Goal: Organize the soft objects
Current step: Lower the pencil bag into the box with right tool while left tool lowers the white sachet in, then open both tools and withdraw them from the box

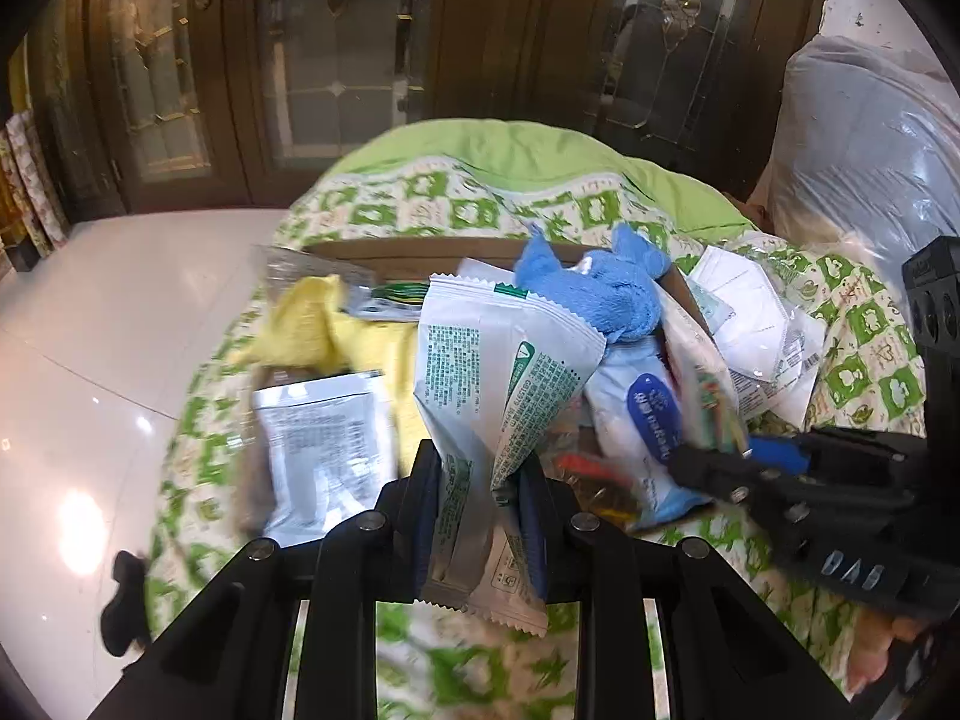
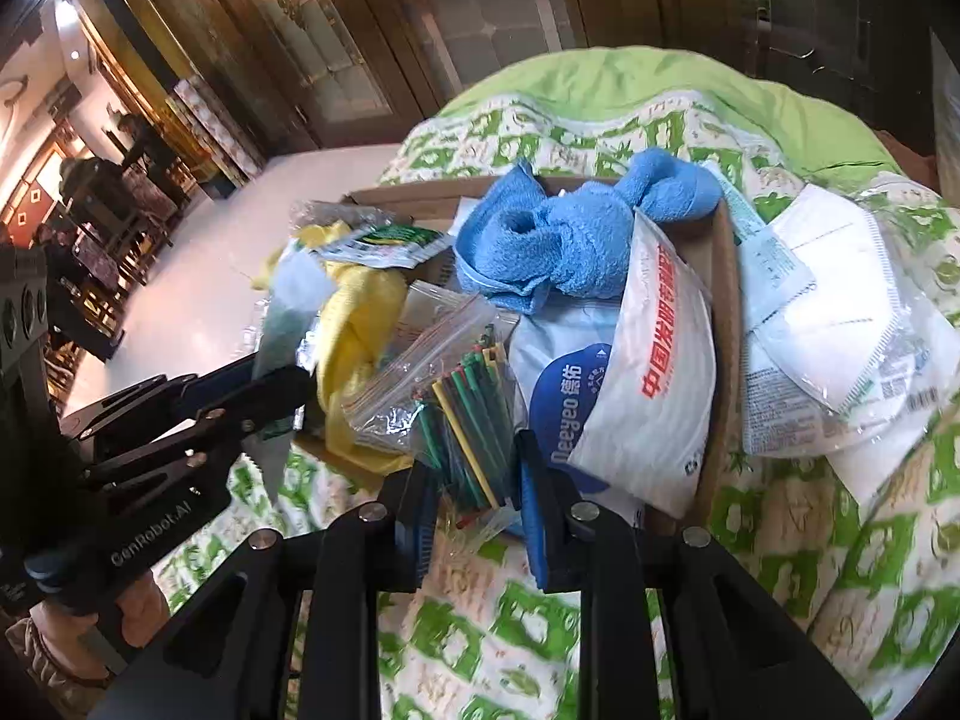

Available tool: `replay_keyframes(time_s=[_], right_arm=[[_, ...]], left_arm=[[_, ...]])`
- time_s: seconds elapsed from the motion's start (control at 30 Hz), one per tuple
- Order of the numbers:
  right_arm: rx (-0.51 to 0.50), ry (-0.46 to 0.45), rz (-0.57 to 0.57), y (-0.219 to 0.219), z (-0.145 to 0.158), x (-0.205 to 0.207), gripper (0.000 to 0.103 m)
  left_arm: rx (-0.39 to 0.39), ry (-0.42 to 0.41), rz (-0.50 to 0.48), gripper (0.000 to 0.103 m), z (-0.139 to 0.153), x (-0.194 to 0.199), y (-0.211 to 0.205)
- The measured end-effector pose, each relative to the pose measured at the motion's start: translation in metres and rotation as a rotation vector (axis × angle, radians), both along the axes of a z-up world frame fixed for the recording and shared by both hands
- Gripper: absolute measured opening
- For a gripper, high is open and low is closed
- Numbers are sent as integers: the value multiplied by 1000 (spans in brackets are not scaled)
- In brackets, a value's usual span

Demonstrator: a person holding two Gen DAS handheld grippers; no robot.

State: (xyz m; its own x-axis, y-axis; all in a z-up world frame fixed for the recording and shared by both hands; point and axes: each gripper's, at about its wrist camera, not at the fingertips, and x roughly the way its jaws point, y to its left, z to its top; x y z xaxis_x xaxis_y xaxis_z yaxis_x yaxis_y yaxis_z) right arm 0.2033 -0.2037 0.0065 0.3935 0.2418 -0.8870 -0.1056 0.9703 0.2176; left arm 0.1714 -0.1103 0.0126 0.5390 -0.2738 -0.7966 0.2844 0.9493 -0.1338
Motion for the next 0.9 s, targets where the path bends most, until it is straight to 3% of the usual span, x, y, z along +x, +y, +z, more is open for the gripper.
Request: replay_keyframes(time_s=[0.3, 0.53, 0.7, 0.77, 0.83, 0.9], right_arm=[[-26, 43, 7, 4, -23, 26, 23], [-55, -4, 26, 13, -25, 32, 25], [-25, -10, -6, 5, -20, 25, 39], [12, -32, -25, 0, -11, 19, 58], [48, -65, -49, -6, 0, 10, 67], [101, -92, -74, -13, 9, 1, 71]], left_arm=[[45, 55, 11, 25, -30, 36, -24], [43, 72, 26, 33, -38, 48, -19], [-13, 101, 36, 45, -38, 50, -12], [-25, 100, 48, 52, -35, 48, -9], [-23, 84, 63, 63, -30, 44, -7], [-31, 71, 63, 64, -25, 38, -7]])
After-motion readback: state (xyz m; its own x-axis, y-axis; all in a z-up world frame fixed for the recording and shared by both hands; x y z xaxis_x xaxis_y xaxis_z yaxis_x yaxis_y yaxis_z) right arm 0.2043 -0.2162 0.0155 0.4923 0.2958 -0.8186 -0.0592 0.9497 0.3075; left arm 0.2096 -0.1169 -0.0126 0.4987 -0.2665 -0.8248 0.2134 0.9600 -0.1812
